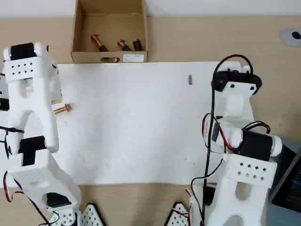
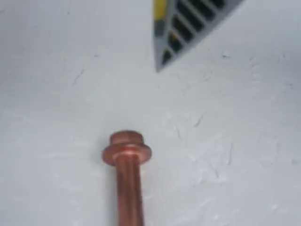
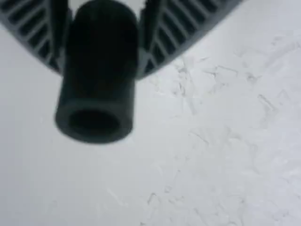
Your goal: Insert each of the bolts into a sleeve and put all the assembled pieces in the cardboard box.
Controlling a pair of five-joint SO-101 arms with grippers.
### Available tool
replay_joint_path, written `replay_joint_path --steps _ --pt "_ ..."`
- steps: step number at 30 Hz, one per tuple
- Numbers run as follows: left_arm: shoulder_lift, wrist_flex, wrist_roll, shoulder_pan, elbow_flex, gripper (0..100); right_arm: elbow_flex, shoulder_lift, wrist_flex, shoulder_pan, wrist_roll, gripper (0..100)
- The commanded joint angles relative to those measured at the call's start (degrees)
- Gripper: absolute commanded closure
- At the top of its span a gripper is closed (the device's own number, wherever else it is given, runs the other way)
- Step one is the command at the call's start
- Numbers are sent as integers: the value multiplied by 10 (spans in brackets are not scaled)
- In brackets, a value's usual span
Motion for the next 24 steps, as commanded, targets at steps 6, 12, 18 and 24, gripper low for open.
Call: replay_joint_path --steps 6,12,18,24 --pt "-33 4 -221 3 -26 704 -22 -14 -11 2 1 987" --pt "-37 4 -440 3 -33 707 -20 -14 -11 2 1 987" --pt "-37 4 -754 -29 -33 707 -20 -14 -11 2 1 987" --pt "-35 27 -995 -60 -33 708 -21 -13 -10 2 1 987"
